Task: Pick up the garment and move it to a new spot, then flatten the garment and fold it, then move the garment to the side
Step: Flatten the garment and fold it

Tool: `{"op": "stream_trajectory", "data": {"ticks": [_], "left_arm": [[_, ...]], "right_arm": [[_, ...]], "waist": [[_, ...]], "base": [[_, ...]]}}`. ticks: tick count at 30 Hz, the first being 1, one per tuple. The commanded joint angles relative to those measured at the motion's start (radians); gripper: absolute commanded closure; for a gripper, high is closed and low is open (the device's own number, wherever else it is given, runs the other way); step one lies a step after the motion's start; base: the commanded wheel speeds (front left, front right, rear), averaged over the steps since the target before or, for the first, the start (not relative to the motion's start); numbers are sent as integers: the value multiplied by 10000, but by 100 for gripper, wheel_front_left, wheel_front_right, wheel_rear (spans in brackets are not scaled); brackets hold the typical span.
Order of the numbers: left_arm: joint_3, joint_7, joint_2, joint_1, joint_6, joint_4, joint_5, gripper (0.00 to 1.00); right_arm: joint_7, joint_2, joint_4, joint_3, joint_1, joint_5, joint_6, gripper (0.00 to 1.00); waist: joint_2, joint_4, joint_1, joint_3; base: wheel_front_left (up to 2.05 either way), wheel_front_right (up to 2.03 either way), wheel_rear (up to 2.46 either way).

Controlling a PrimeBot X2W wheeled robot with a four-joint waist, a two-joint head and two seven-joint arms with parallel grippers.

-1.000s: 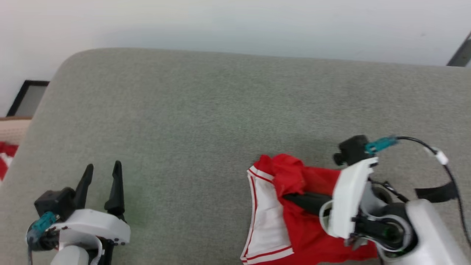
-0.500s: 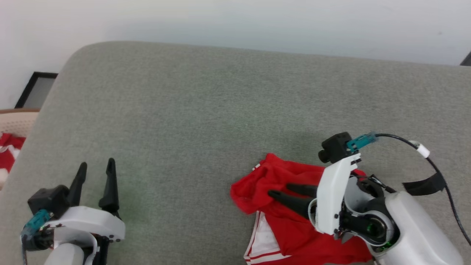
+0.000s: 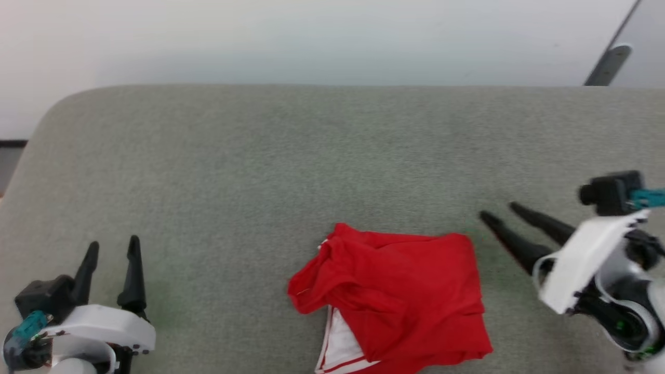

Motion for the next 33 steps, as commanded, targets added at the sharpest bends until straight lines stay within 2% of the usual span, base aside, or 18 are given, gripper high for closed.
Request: {"op": "stream_trajectory", "data": {"ticks": [1, 5, 11, 17, 21, 33], "left_arm": [[43, -8, 34, 73, -15, -40, 34, 0], [146, -9, 94, 309, 12, -96, 102, 0], [235, -9, 191, 645, 32, -187, 179, 0], [240, -9, 171, 828, 5, -157, 208, 0], [308, -9, 137, 994, -18, -120, 244, 0], [496, -9, 89, 1270, -109, -196, 365, 0]], "right_arm": [[-208, -84, -1, -52, 167, -144, -14, 0], [-1559, -586, 239, -301, 531, -756, -14, 0], [-3509, -948, 835, -509, 946, -1733, -14, 0], [-5179, -837, 1510, -950, 1377, -2557, -15, 0], [-5739, -672, 1934, -1108, 1659, -2821, -15, 0], [-6275, -265, 2368, -1412, 2153, -3136, -15, 0]], "waist": [[0, -326, 1, -189], [0, -700, 1, -362], [0, -1113, 1, -619], [0, -1258, 1, -844], [0, -1289, 1, -965], [0, -1244, 1, -1195]], "base": [[0, 0, 0], [0, 0, 0], [0, 0, 0], [0, 0, 0], [0, 0, 0], [0, 0, 0]]}}
